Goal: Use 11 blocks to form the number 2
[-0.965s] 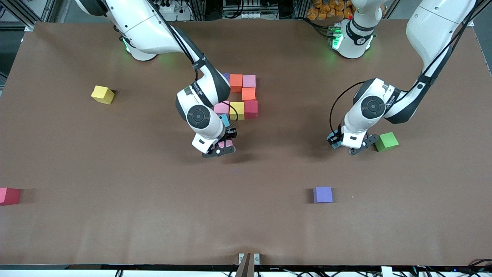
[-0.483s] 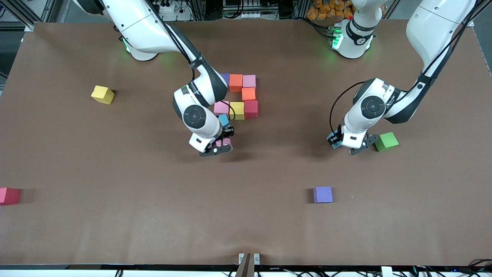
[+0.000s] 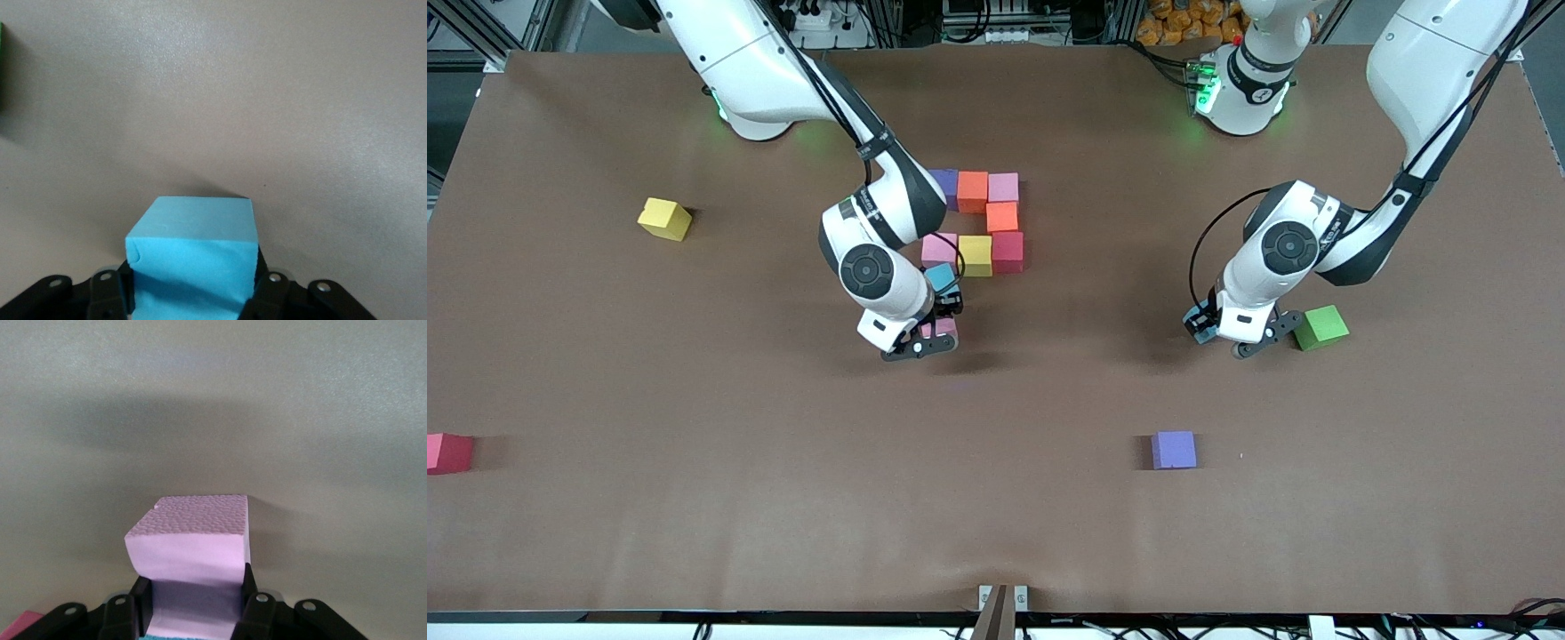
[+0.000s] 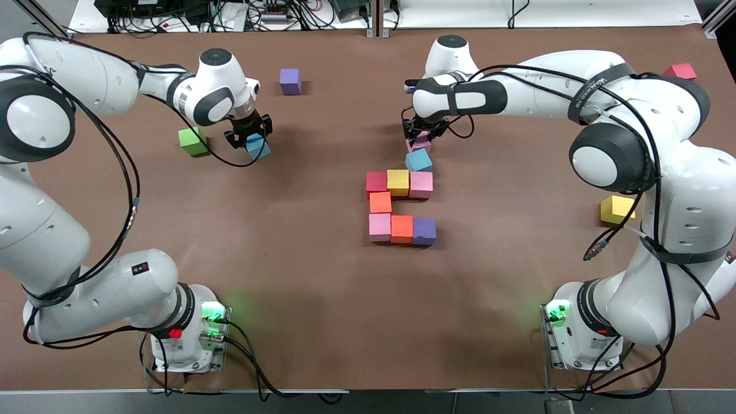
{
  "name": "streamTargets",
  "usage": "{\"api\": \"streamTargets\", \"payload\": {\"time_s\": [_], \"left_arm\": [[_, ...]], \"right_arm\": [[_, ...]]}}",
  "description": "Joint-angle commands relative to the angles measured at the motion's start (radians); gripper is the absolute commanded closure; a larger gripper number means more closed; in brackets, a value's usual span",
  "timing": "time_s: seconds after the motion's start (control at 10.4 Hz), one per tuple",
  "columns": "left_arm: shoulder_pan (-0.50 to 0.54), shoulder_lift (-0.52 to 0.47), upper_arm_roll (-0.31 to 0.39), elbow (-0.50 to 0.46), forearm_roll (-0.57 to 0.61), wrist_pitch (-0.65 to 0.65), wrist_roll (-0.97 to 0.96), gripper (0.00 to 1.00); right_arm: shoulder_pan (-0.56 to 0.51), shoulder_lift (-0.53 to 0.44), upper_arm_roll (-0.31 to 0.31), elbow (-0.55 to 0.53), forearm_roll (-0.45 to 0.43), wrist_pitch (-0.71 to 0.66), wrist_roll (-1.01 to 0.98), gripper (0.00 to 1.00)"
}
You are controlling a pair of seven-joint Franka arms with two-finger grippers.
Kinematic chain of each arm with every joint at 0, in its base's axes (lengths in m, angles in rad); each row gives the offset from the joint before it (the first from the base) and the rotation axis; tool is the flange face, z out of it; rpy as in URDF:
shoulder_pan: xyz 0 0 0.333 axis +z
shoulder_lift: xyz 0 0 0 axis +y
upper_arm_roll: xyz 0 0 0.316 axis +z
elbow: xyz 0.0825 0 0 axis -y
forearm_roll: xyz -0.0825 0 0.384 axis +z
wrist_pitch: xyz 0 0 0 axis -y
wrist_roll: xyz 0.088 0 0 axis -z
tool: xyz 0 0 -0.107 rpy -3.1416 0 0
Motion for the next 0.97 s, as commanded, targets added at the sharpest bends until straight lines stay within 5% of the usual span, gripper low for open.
{"api": "streamTargets", "payload": {"time_s": [0.0,0.87], "left_arm": [[0.011,0.001,-0.005,-0.003,0.023,0.007,0.013,1.0],[0.011,0.001,-0.005,-0.003,0.023,0.007,0.013,1.0]], "right_arm": [[-0.009,0.001,0.02,-0.006,0.022,0.014,-0.016,1.0],[0.016,0.007,0.034,-0.006,0.013,0.037,-0.06,1.0]]}}
